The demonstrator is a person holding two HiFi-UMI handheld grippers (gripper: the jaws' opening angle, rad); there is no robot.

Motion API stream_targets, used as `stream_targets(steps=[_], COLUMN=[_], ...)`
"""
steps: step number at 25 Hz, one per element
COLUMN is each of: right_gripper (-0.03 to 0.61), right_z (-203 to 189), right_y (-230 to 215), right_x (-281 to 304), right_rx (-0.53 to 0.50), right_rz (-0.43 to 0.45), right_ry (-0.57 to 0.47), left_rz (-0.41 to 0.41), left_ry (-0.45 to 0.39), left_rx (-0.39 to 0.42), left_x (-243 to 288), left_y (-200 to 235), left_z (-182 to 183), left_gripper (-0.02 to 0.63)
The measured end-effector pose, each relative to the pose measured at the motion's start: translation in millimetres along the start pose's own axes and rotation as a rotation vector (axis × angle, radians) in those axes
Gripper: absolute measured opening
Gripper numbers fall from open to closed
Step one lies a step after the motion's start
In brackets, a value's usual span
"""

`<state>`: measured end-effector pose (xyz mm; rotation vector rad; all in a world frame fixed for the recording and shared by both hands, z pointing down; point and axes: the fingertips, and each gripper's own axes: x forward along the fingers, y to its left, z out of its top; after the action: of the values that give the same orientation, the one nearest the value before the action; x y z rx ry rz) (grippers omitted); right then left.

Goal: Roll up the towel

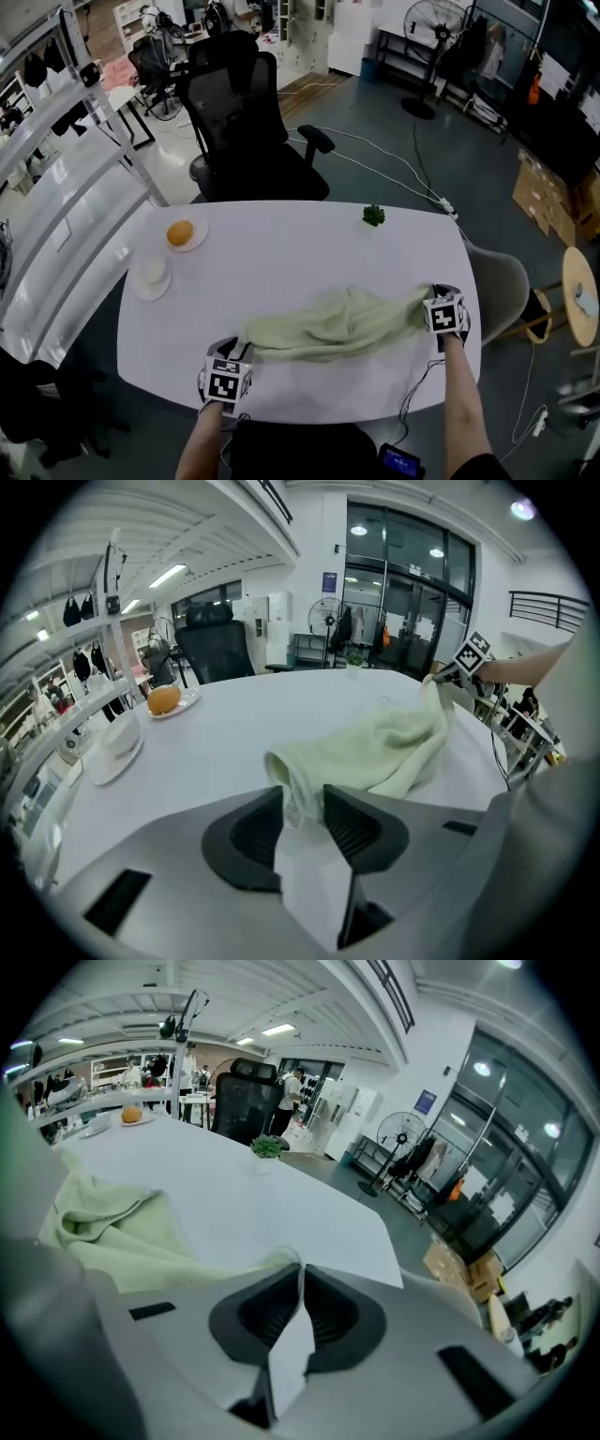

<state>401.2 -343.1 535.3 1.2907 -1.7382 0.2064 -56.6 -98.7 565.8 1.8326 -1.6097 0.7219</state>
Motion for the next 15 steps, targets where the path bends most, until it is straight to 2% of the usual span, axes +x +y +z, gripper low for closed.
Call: stream_targets(steps=[2,4,6,9,15], right_gripper=[0.053,0.125,0.193,0.241,0.255], right_z=[-3,-6,-4,4,-7], right_y=[-1,-4,-9,-19,-25], right_x=[-1,-3,-10,-28,-74], right_rx=[0.006,0.027,0.058,0.104,0.180], right_rz=[-0.005,-0.005,-0.012,-0.033,-0.047], right_ry=[0.004,-0.004,-0.041,-0.110,-0.175], left_rz=[-0.023,-0.046,-0.069,-0.144,-0.339], left_ry=[-0.011,-0.036,-0.074,-0.127,-0.148], left_rx=[0.004,0.027,0.066,0.111,0.229], left_x=[-4,-10,-18,-23,-11], left_y=[-1,-4,-10,-32,-110], left_z=[9,25,43,68,94], left_gripper=[0.250,0.325,0.333,0.334,0.334])
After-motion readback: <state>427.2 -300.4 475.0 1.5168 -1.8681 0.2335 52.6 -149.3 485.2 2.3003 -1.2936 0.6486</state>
